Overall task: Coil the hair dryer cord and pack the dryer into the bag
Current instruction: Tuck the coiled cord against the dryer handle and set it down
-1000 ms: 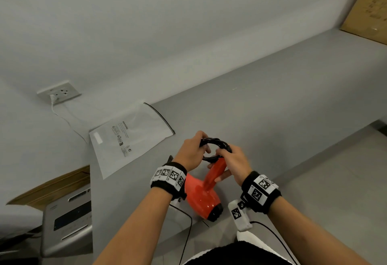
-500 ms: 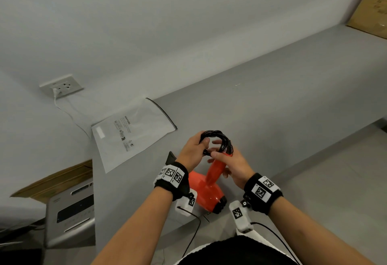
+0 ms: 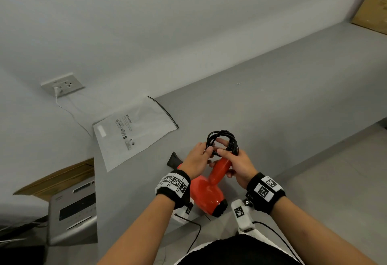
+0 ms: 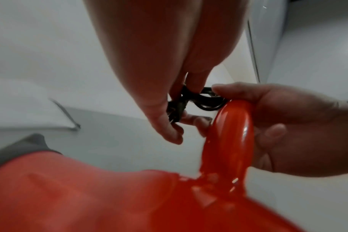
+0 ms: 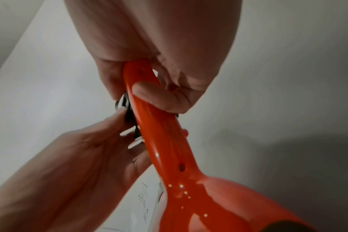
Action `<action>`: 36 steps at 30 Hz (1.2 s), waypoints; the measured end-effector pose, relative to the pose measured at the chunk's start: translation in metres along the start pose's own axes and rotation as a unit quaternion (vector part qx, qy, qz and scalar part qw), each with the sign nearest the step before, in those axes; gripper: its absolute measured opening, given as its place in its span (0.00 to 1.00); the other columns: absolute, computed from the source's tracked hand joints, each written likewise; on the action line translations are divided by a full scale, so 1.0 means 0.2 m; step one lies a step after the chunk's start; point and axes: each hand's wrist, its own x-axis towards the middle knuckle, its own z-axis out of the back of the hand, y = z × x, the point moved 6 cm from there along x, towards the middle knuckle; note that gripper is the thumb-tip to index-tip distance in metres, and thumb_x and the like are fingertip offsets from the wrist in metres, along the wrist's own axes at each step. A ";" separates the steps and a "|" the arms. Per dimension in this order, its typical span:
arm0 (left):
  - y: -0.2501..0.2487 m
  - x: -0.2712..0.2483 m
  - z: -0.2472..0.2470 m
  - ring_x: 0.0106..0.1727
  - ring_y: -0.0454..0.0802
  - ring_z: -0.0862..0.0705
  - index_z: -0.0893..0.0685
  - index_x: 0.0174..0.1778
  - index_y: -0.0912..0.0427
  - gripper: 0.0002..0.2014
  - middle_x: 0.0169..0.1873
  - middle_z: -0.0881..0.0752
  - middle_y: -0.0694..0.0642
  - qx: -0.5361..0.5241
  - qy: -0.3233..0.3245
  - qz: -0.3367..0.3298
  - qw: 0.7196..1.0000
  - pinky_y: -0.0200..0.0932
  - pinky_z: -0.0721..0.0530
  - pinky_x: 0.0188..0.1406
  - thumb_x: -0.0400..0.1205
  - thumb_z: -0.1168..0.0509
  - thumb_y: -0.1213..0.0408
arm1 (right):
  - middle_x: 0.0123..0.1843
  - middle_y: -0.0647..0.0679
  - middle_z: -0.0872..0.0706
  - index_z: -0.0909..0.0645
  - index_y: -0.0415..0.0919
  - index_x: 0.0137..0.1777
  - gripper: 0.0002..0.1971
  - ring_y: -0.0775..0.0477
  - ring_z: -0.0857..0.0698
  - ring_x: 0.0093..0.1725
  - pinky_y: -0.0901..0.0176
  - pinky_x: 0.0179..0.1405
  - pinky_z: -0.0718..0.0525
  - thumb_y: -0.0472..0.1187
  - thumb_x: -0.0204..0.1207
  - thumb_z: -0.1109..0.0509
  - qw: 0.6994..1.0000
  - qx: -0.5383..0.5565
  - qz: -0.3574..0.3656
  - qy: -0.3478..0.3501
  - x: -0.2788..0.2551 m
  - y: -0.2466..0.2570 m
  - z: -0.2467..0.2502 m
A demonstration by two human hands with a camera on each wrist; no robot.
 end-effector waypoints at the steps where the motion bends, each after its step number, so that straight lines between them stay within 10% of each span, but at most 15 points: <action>1: 0.01 0.00 -0.01 0.62 0.58 0.13 0.15 0.62 0.49 0.18 0.62 0.14 0.62 -0.019 -0.003 -0.001 1.000 0.66 0.13 0.63 0.86 0.44 0.45 | 0.61 0.48 0.06 0.19 0.58 0.73 0.20 0.31 0.06 0.52 0.64 0.17 0.30 0.43 0.83 0.28 1.000 0.006 -0.001 -0.001 0.00 -0.01 0.00; 5: 0.04 -0.01 -0.04 0.55 0.56 0.09 0.12 0.58 0.48 0.22 0.53 0.08 0.57 -0.019 -0.049 0.008 0.999 0.66 0.12 0.60 0.82 0.45 0.41 | 0.63 0.43 0.07 0.20 0.55 0.74 0.21 0.42 0.08 0.40 0.62 0.18 0.26 0.42 0.82 0.27 0.999 0.051 -0.003 -0.002 0.02 -0.05 0.01; 10: 0.02 0.00 -0.08 0.47 0.55 0.15 0.12 0.48 0.54 0.15 0.45 0.11 0.58 0.051 -0.053 -0.030 0.997 0.55 0.18 0.53 0.90 0.45 0.59 | 0.60 0.43 0.07 0.17 0.52 0.72 0.19 0.49 0.10 0.43 0.57 0.24 0.18 0.38 0.82 0.27 0.995 0.096 -0.015 0.004 0.03 -0.12 -0.01; 19: -0.05 0.01 -0.07 0.56 0.54 0.20 0.11 0.56 0.62 0.12 0.55 0.20 0.59 0.197 -0.041 -0.045 0.979 0.43 0.26 0.58 0.89 0.40 0.65 | 0.43 0.46 0.08 0.15 0.47 0.64 0.13 0.54 0.15 0.26 0.63 0.18 0.26 0.40 0.80 0.26 0.995 0.035 -0.032 -0.086 0.09 -0.08 0.06; 26: -0.06 0.15 0.29 0.64 0.55 0.13 0.11 0.64 0.59 0.16 0.61 0.09 0.58 0.194 -0.155 0.021 0.968 0.46 0.19 0.68 0.85 0.40 0.68 | 0.55 0.42 0.05 0.21 0.44 0.68 0.17 0.32 0.06 0.51 0.61 0.22 0.26 0.38 0.80 0.26 0.994 0.045 -0.031 -0.090 0.06 -0.03 0.05; 36: 0.51 0.28 0.71 0.82 0.70 0.32 0.41 0.89 0.53 0.37 0.84 0.35 0.66 0.320 -0.151 0.195 0.915 0.57 0.32 0.82 0.83 0.36 0.63 | 0.58 0.34 0.08 0.16 0.43 0.61 0.10 0.36 0.08 0.51 0.46 0.30 0.09 0.37 0.81 0.25 0.994 0.035 -0.042 -0.096 0.04 -0.05 0.09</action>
